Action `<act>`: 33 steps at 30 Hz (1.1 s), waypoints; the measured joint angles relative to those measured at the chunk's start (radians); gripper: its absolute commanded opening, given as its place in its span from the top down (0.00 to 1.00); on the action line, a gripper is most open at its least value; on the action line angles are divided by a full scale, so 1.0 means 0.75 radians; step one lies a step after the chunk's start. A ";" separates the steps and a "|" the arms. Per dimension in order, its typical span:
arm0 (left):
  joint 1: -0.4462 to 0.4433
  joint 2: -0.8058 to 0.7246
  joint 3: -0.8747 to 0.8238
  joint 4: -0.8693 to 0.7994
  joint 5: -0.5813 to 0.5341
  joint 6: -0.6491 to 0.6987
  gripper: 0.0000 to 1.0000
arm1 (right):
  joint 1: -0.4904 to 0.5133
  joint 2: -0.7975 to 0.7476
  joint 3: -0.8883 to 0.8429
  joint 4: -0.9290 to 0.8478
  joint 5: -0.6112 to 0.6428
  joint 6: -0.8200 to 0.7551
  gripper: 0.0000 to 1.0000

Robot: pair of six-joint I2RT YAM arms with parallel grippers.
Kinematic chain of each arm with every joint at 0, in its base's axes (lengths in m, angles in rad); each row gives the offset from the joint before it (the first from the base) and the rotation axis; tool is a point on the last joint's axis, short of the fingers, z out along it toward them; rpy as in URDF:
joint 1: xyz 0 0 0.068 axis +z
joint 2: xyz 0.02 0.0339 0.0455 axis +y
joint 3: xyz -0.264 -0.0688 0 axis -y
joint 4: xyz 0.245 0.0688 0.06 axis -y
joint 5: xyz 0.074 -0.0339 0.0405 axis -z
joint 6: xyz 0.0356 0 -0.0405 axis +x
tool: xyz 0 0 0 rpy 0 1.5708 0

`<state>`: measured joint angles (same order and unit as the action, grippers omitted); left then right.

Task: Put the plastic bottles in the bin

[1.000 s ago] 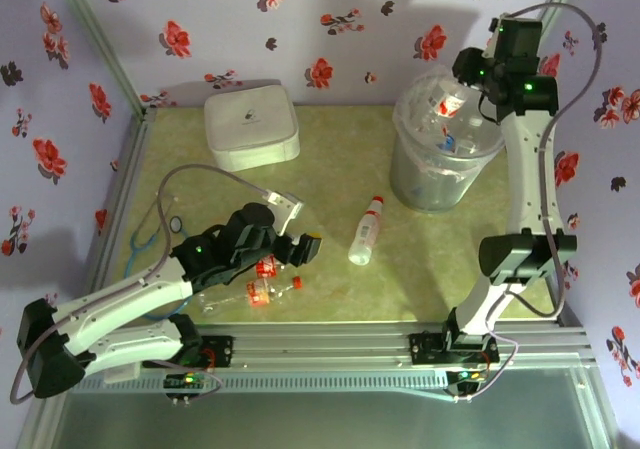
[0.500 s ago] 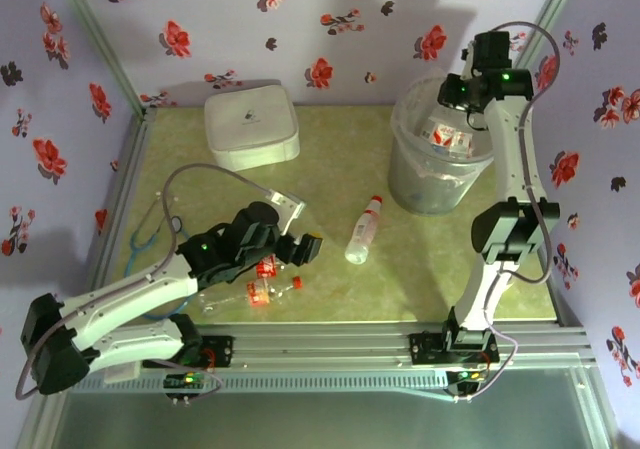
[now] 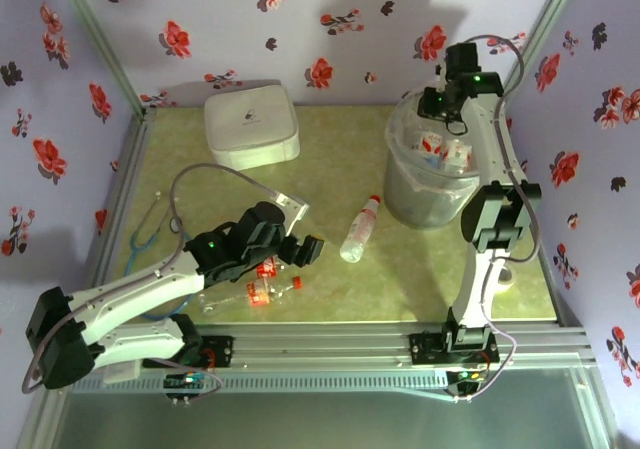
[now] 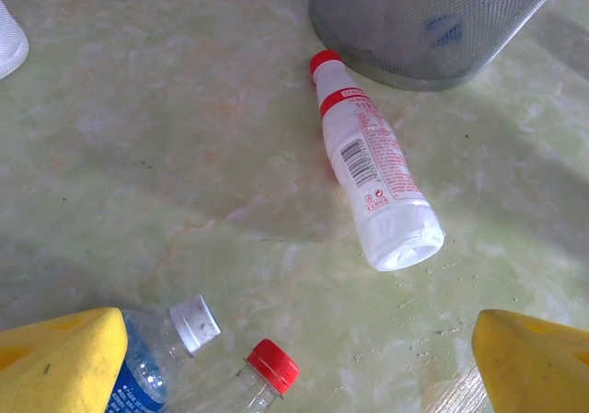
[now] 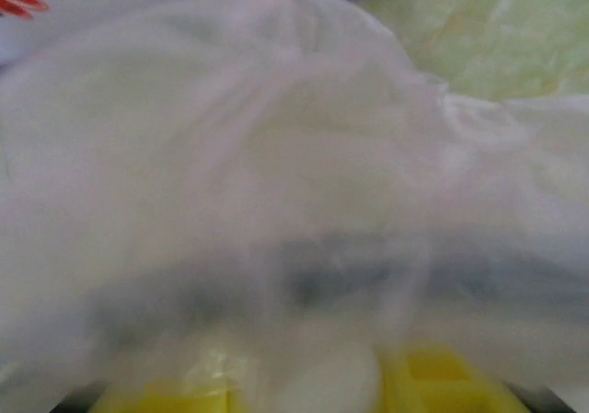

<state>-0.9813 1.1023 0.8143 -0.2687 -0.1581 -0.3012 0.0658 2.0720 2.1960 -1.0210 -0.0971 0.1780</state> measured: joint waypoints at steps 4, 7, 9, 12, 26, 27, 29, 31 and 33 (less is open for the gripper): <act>0.002 0.000 0.000 0.000 0.000 0.000 0.04 | -0.007 0.024 0.005 -0.045 0.001 0.018 0.83; 0.006 0.000 0.000 -0.001 0.000 0.000 0.04 | -0.007 0.017 0.008 -0.058 0.001 0.027 0.66; 0.010 0.001 0.000 -0.001 0.000 0.000 0.04 | -0.007 0.010 0.021 -0.077 0.006 0.038 0.57; 0.013 0.011 0.002 -0.002 0.000 0.000 0.04 | -0.005 -0.005 0.057 -0.142 0.013 0.053 0.51; -0.004 0.194 0.120 -0.077 0.006 0.011 0.03 | -0.015 -0.384 0.053 -0.281 0.081 0.053 0.34; -0.015 0.219 0.136 -0.073 0.013 0.011 0.03 | -0.016 -0.434 0.010 -0.276 0.075 0.054 0.33; -0.041 0.274 0.163 -0.056 0.027 0.011 0.03 | -0.018 -0.525 -0.084 -0.258 0.047 0.061 0.30; -0.071 0.341 0.190 -0.039 0.043 0.011 0.02 | -0.018 -0.629 -0.213 -0.216 0.004 0.080 0.20; -0.094 0.414 0.218 -0.024 0.063 0.010 0.01 | -0.018 -0.734 -0.350 -0.163 -0.043 0.102 0.10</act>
<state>-1.0519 1.4128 0.9779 -0.2867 -0.1112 -0.2935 0.0521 1.5215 1.9331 -1.1435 -0.1295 0.2546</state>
